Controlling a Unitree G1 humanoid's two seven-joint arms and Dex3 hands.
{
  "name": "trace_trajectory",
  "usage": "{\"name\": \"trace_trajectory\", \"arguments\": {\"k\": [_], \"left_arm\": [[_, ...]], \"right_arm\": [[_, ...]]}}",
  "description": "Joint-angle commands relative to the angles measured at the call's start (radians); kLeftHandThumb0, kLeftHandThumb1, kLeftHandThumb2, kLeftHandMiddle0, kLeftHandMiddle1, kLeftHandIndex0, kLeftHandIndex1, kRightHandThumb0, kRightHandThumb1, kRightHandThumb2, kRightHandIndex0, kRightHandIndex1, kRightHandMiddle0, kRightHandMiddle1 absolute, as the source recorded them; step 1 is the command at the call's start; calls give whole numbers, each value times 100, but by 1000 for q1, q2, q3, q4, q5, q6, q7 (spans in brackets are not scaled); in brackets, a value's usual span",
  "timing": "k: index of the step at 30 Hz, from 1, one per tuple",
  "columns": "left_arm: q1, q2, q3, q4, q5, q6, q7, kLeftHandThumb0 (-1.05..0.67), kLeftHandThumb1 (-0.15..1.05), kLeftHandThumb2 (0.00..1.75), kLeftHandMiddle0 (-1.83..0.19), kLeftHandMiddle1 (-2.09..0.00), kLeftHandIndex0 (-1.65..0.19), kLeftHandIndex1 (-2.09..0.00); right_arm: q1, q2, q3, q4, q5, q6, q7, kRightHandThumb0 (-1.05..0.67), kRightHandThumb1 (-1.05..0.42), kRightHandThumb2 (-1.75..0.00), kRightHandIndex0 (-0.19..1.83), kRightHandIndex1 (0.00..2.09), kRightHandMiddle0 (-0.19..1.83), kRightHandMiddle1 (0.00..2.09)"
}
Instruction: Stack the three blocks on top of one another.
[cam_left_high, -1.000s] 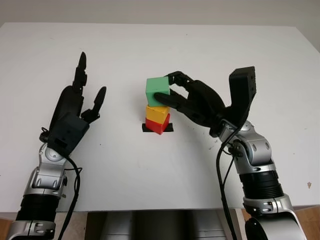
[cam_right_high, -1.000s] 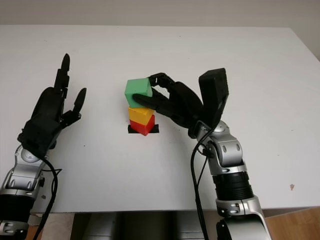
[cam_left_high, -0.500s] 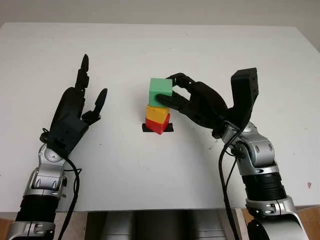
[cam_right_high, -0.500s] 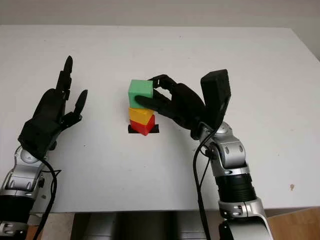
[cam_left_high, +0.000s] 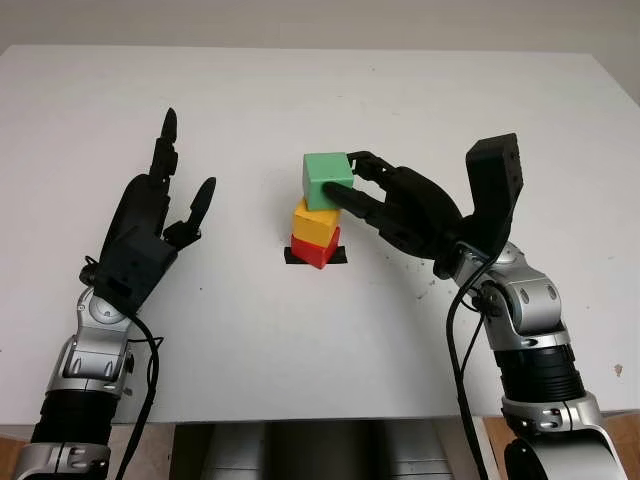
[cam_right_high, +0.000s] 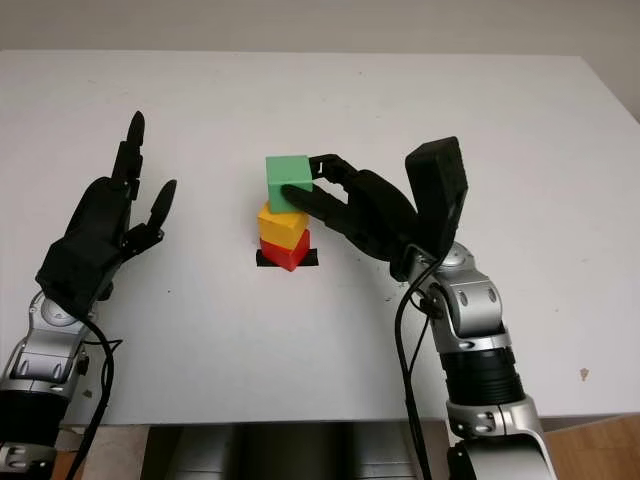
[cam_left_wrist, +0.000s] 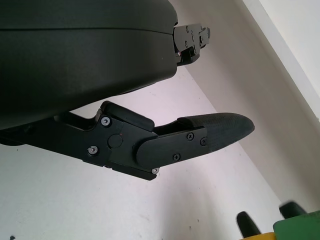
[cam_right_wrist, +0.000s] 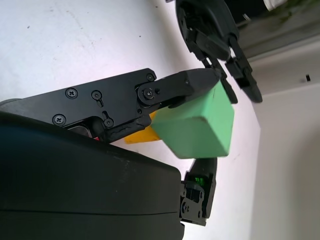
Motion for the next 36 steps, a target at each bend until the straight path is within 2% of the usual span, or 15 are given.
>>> {"name": "trace_trajectory", "arguments": {"k": [1,3,5,17,21,23,26,30,36], "left_arm": [[4,10,6,-12,-4,-2,-1,-80,105,65,19,0,19,-3],[7,9,7,-16,-10,-3,-5,-79,105,64,19,0,19,-2],[6,10,8,-13,-20,-5,-13,-79,105,64,19,0,19,-2],[6,11,6,-10,-5,-5,0,-80,105,65,19,0,19,-2],[4,12,6,-8,3,-9,7,-80,105,65,19,0,19,-2],[1,10,7,-5,3,-11,11,-80,105,65,19,0,19,-2],[-2,10,7,2,12,-13,27,-81,105,65,19,0,19,-3],[-5,8,10,11,9,-20,37,-82,105,64,9,-7,17,-4],[-11,8,13,23,-16,-26,28,-81,105,64,18,-1,19,-4]], "right_arm": [[20,-18,5,-33,-5,-40,20,-72,-105,-11,-18,1,-19,23],[27,-30,5,-45,-3,-67,44,-75,-104,-9,-19,0,-19,5],[31,-40,4,-58,0,-77,64,-76,-102,-8,-19,0,-19,1],[34,-46,-13,-85,33,-100,112,-77,-97,-5,-19,0,-19,0],[37,-51,-26,-88,15,-167,98,-82,-101,-7,-19,0,-19,0],[43,-46,-38,-74,-7,-232,72,-90,-104,-24,-19,0,-19,0],[44,-23,-92,-47,-3,-254,-11,-88,-105,-54,-19,0,-19,0],[30,1,-145,9,-8,-275,-118,-86,-105,-65,-19,0,-19,0],[24,25,-187,128,-22,-364,-208,-85,-105,-71,-19,0,-19,0]]}}
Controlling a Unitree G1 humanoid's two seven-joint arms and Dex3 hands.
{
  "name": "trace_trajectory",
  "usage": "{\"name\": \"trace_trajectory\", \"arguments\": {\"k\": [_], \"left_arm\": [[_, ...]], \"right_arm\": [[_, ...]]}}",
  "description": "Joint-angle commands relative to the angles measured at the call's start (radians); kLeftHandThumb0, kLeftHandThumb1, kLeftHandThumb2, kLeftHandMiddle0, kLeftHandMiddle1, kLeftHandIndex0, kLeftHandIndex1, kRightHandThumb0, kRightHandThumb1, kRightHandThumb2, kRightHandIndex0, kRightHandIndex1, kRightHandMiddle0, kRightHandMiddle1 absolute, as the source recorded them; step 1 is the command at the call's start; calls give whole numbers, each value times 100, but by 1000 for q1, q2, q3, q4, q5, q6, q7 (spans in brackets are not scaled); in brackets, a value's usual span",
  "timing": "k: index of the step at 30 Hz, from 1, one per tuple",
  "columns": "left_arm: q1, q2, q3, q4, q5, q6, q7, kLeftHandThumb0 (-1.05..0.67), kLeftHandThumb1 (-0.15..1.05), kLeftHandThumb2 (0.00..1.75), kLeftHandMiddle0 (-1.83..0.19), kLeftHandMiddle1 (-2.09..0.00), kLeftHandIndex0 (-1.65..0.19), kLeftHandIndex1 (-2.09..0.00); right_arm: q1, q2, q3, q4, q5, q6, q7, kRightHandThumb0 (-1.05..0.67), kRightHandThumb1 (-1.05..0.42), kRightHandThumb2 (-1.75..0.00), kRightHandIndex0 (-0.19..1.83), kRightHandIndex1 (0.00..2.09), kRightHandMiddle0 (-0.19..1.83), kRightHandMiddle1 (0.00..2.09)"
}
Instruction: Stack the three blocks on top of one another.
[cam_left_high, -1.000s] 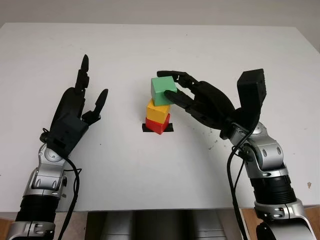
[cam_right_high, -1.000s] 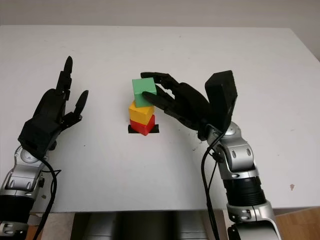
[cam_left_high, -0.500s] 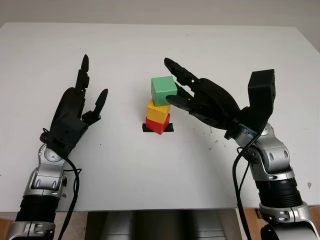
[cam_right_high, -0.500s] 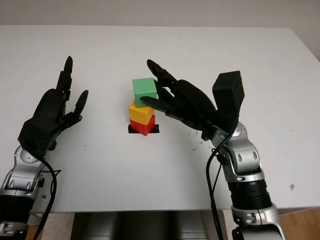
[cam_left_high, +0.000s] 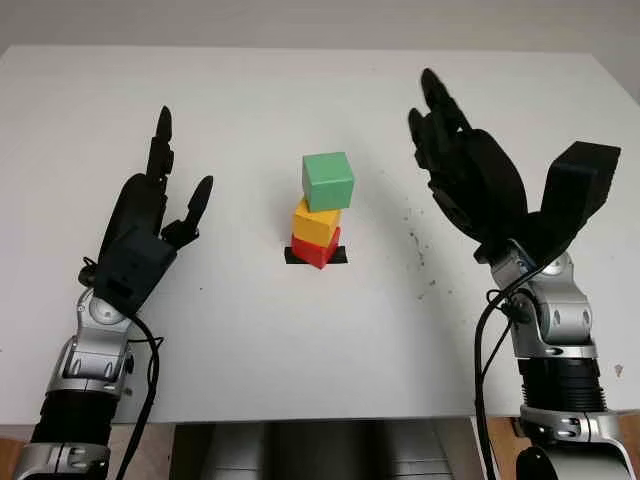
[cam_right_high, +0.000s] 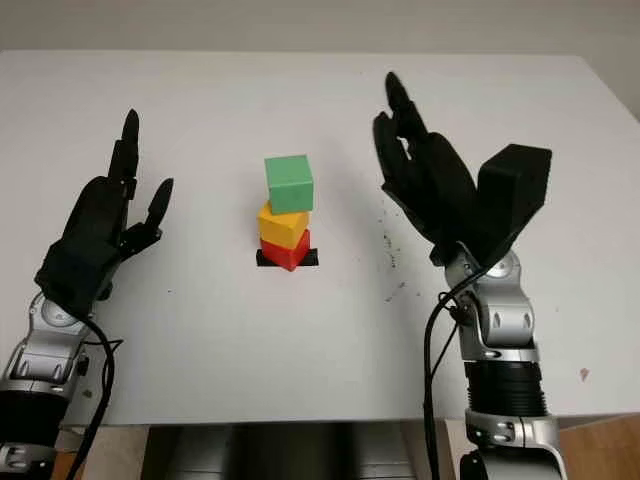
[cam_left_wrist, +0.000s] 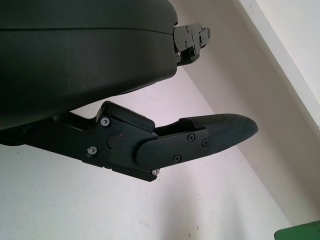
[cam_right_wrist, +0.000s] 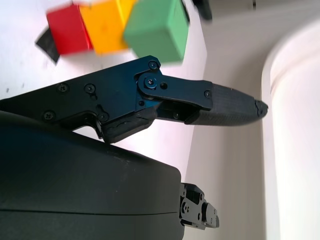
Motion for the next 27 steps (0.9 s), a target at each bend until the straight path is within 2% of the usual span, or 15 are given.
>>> {"name": "trace_trajectory", "arguments": {"k": [1,10,15,27], "left_arm": [[-12,5,11,5,-7,-12,2,-81,105,64,18,-2,19,-4],[-17,-14,10,15,-56,22,-21,-81,105,64,19,0,19,-4],[-5,-43,11,-10,-103,62,-37,-78,105,63,19,0,19,-1],[14,-80,16,-64,-169,114,-58,-80,105,63,19,0,19,0]], "right_arm": [[-3,13,-9,15,-3,-22,-18,-84,-105,-71,-19,0,-19,0],[10,48,-2,74,-28,-34,-83,-79,-105,-75,-19,0,-19,0],[6,71,12,122,-30,-18,-95,-76,-105,-73,-19,0,-19,0],[24,97,34,186,-57,-72,-93,-72,-105,-73,-19,0,-19,0]]}}
